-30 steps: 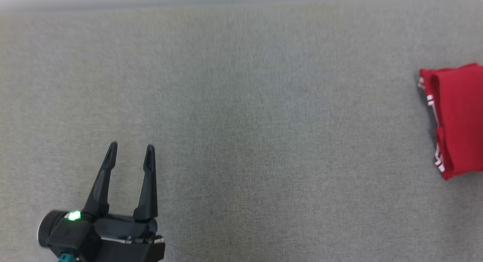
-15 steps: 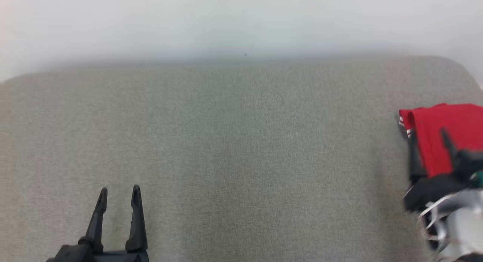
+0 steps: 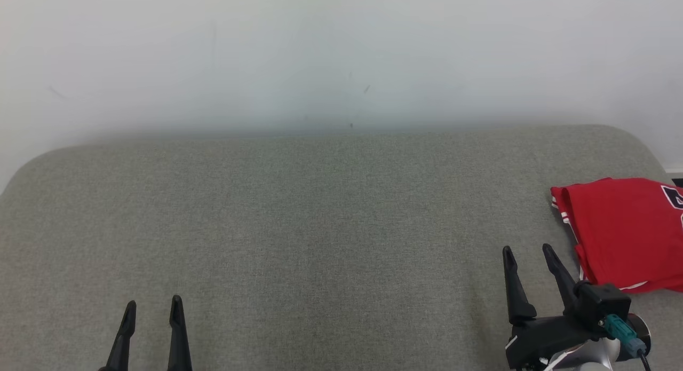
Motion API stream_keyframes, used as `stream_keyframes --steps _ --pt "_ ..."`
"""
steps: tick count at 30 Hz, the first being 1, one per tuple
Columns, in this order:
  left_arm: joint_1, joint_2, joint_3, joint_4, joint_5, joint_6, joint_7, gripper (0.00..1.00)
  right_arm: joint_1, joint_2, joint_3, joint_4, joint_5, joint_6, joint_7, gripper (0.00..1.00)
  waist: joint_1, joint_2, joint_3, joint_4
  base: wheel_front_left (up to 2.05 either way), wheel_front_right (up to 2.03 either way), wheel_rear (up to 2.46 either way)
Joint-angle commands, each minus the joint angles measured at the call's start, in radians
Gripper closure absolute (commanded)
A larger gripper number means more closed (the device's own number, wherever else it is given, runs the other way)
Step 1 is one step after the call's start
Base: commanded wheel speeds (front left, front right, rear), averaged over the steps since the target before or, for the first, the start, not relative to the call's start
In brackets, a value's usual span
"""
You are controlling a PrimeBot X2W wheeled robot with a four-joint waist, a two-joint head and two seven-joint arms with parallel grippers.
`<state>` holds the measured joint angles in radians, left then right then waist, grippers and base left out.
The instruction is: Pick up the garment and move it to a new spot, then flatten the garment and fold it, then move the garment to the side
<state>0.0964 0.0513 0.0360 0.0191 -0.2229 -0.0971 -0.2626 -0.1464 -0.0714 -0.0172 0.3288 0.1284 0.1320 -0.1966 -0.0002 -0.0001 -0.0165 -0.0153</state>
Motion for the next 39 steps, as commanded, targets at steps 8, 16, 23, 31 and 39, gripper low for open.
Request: stream_keyframes --steps 8,16,23,31,39 --pt "0.032 -0.001 0.007 0.025 -0.012 0.0 -0.004 0.0 0.06 0.014 0.032 -0.033 -0.013 -0.003 0.021 0.0 0.0002 0.0001 -0.013 -0.026 0.0 0.0 0.0" --pt "0.042 -0.001 0.006 0.055 -0.024 0.0 -0.004 0.0 0.088 0.02 0.054 -0.04 -0.019 -0.003 0.038 0.0 0.0002 0.0001 -0.018 -0.035 0.0 0.0 0.0" --pt "0.046 -0.001 0.012 0.053 -0.031 0.001 -0.004 0.0 0.107 0.022 0.058 -0.064 -0.004 -0.003 0.046 0.0 0.0002 0.0001 -0.014 -0.036 0.0 0.0 0.0" --pt "0.044 -0.001 0.005 0.05 -0.036 0.008 -0.004 0.0 0.115 0.022 0.068 -0.079 0.005 -0.003 0.053 0.0 0.0002 0.0001 -0.009 -0.032 0.0 0.0 0.0" --pt "0.031 -0.004 -0.002 0.079 -0.028 0.009 0.003 1.0 0.116 0.021 0.067 -0.052 0.004 0.0 0.057 1.0 0.0002 0.0001 -0.005 -0.029 0.0 0.0 0.0"
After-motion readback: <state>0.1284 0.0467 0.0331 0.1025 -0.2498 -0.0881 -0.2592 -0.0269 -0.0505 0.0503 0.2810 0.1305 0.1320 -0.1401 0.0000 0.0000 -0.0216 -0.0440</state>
